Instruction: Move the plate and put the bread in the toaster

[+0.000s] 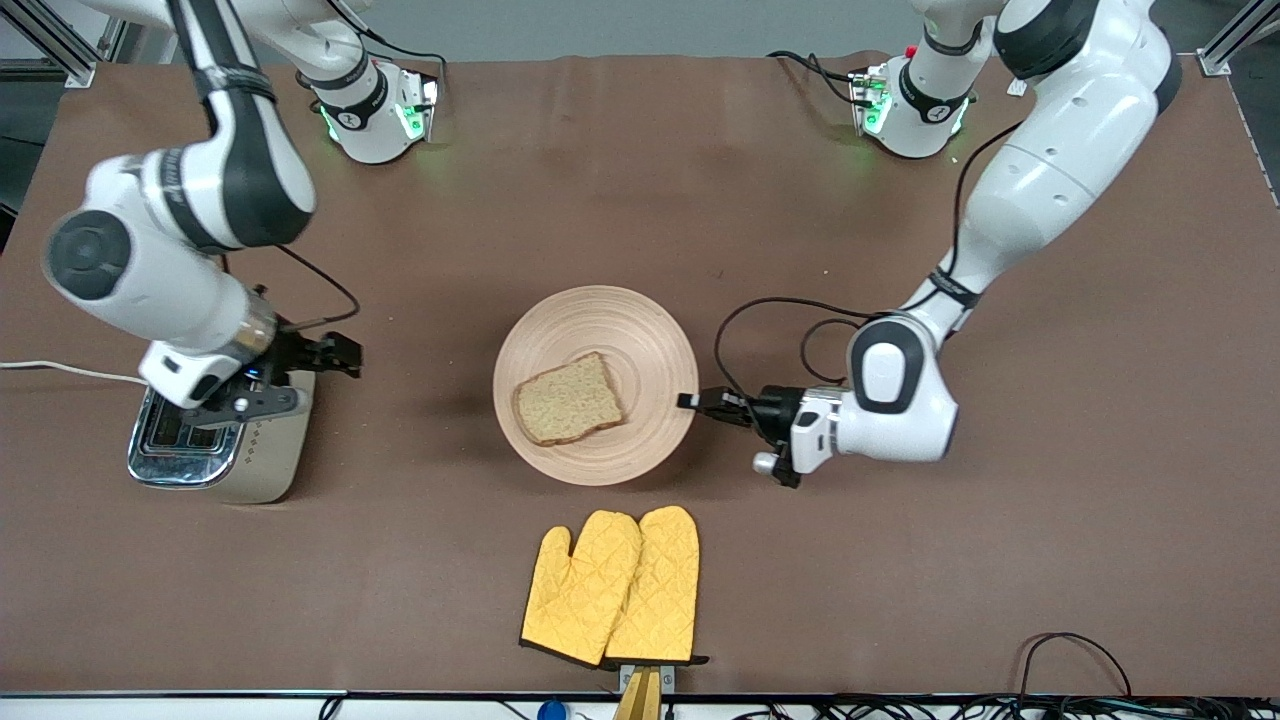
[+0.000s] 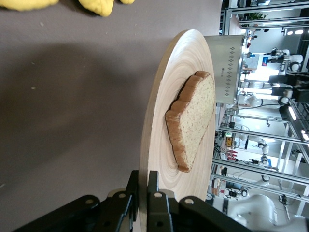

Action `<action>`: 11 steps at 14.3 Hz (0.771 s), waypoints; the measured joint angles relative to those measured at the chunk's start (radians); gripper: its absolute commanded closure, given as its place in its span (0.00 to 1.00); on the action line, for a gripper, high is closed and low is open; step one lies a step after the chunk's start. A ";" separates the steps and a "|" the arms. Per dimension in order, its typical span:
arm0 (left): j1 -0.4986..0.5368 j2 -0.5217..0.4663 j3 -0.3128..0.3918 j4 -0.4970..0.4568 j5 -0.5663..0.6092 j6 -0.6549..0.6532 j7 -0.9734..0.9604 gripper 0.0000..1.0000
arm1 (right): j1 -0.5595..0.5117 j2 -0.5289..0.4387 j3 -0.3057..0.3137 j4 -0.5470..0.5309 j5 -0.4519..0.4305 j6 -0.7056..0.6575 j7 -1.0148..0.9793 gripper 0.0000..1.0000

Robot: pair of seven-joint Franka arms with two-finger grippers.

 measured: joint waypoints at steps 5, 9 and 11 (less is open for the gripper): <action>-0.054 0.061 0.001 -0.008 -0.121 0.064 0.118 1.00 | 0.111 0.045 0.002 -0.093 0.002 0.193 0.143 0.00; -0.061 0.076 0.003 -0.055 -0.128 0.101 0.123 1.00 | 0.179 0.090 0.002 -0.096 0.004 0.261 0.237 0.00; -0.063 0.078 0.003 -0.072 -0.128 0.111 0.126 1.00 | 0.202 0.109 0.002 -0.096 0.004 0.292 0.258 0.01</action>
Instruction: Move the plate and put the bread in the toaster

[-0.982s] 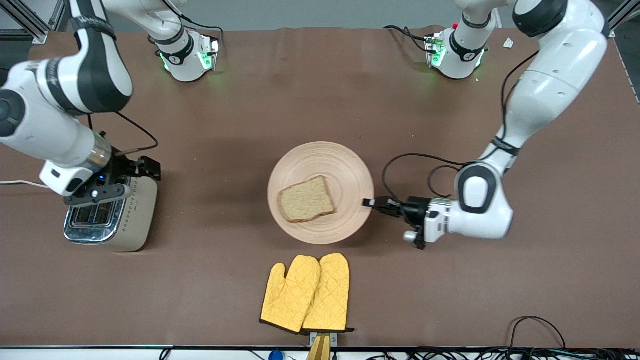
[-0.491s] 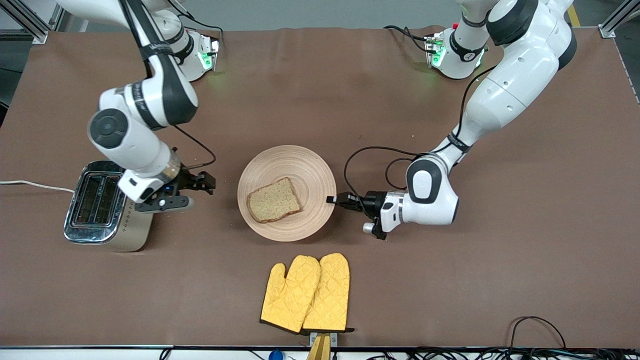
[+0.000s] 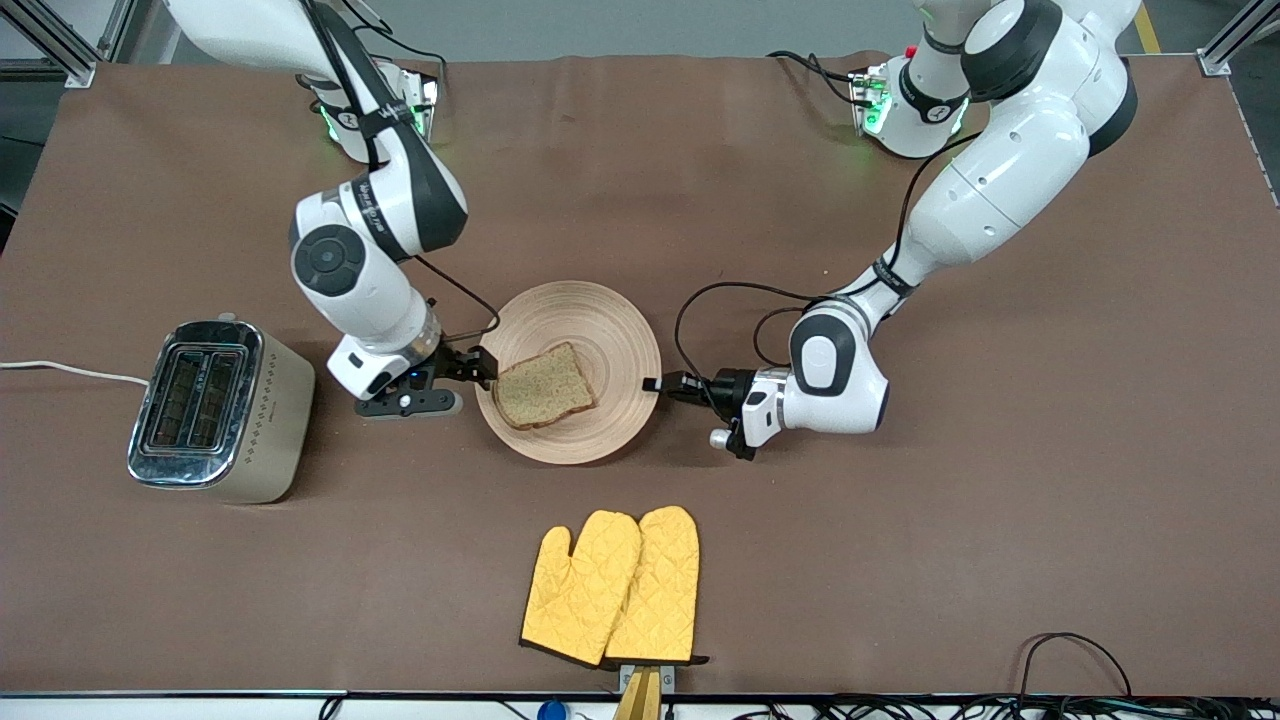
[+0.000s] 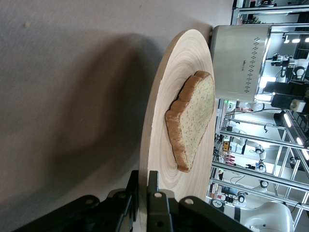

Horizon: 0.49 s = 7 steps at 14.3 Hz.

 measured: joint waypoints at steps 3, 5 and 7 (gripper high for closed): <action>-0.005 0.000 0.000 -0.017 -0.003 0.003 0.001 1.00 | 0.018 0.039 0.000 -0.001 0.001 0.045 0.015 0.03; -0.005 0.001 0.000 -0.031 -0.003 0.006 0.018 0.99 | 0.029 0.063 0.000 -0.001 0.001 0.059 0.019 0.03; -0.004 0.003 0.001 -0.045 -0.004 0.011 0.038 0.99 | 0.035 0.075 0.000 -0.001 0.001 0.062 0.022 0.03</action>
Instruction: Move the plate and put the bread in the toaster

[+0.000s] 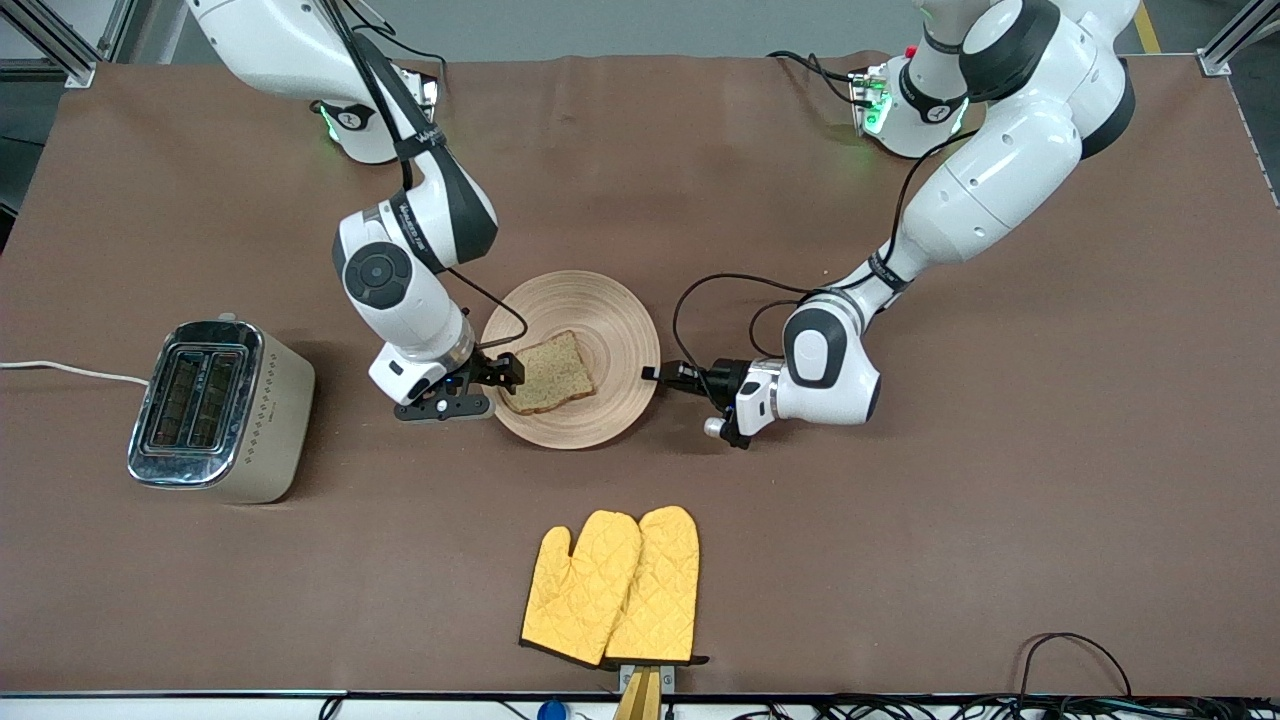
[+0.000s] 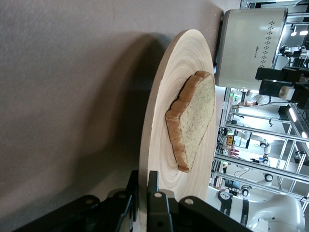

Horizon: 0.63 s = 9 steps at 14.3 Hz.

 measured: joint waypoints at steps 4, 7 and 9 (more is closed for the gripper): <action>0.000 0.010 0.000 -0.003 -0.005 0.013 0.062 0.98 | 0.005 0.008 0.000 0.000 0.000 0.000 0.001 0.11; 0.001 0.011 0.000 -0.004 -0.006 0.016 0.078 0.75 | 0.012 0.021 0.000 0.000 0.000 0.000 0.001 0.15; 0.001 0.011 -0.001 -0.004 -0.008 0.016 0.078 0.33 | 0.016 0.024 0.000 -0.001 0.001 0.000 0.002 0.17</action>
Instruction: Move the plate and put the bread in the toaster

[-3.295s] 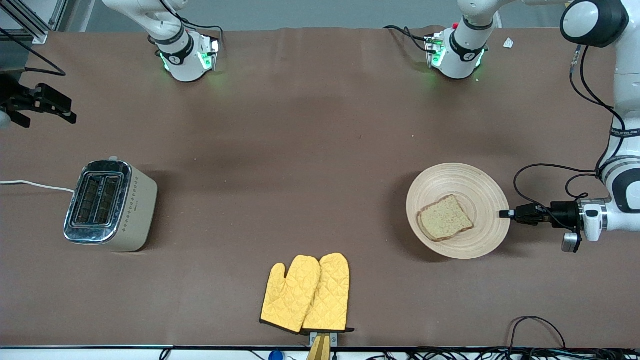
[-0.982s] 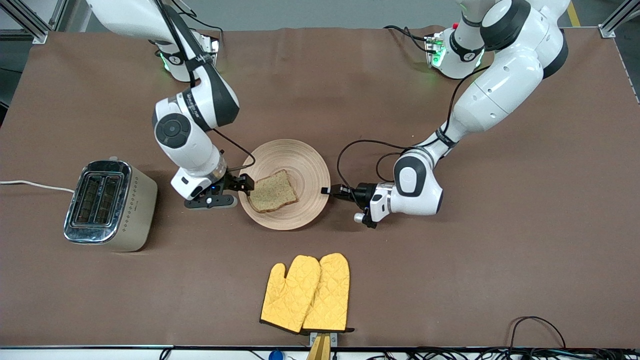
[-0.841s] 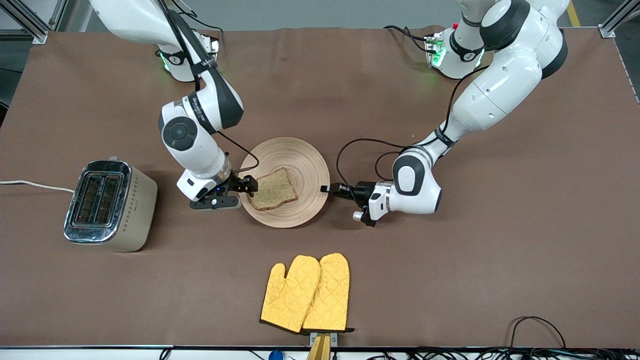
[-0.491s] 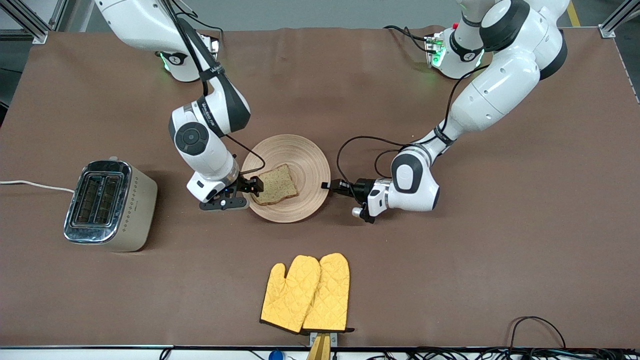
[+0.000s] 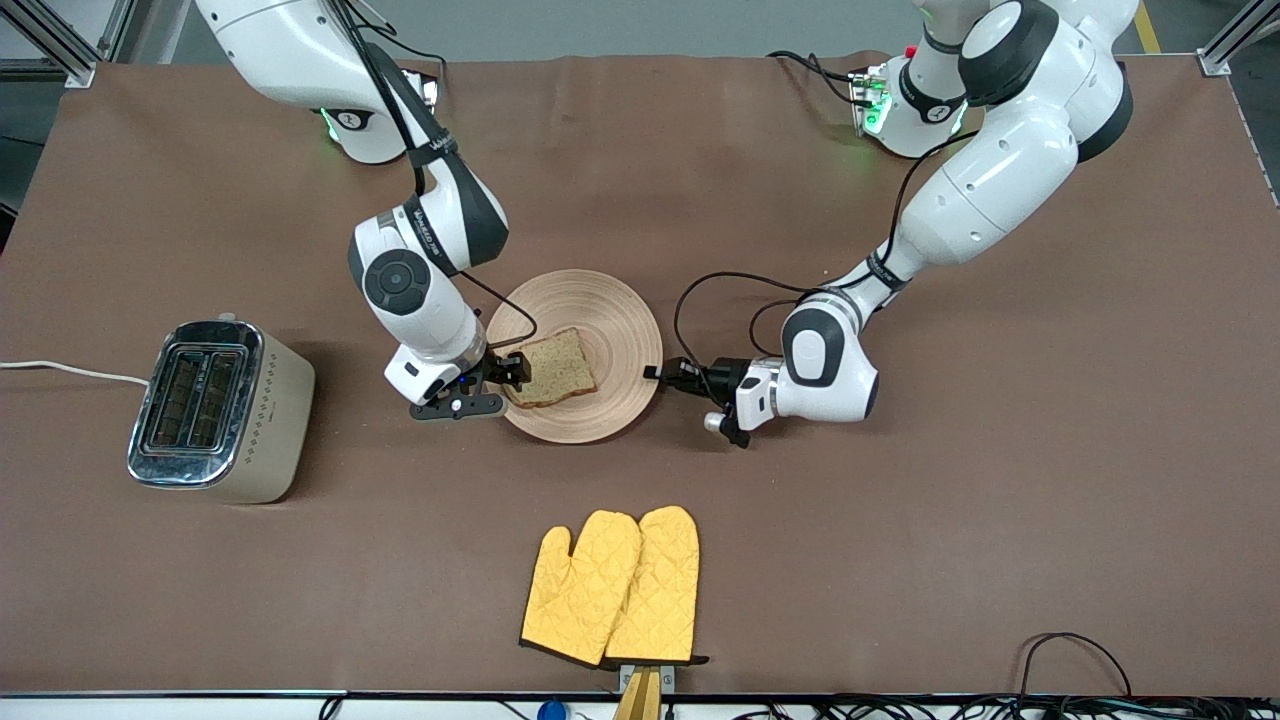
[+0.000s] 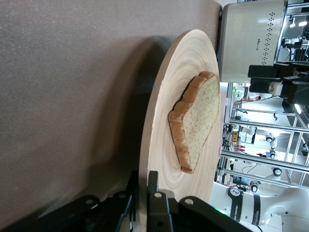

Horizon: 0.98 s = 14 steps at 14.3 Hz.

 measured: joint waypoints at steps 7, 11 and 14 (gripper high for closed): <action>0.022 -0.007 -0.006 0.012 -0.078 0.013 -0.012 0.00 | 0.002 0.007 0.000 -0.013 0.000 -0.003 0.000 0.23; 0.090 -0.090 -0.004 0.039 -0.078 0.017 -0.185 0.00 | 0.024 0.036 0.000 -0.017 0.000 -0.006 0.002 0.34; 0.166 -0.161 0.013 0.042 -0.076 0.025 -0.244 0.00 | 0.033 0.045 0.000 -0.017 0.001 -0.006 0.011 0.41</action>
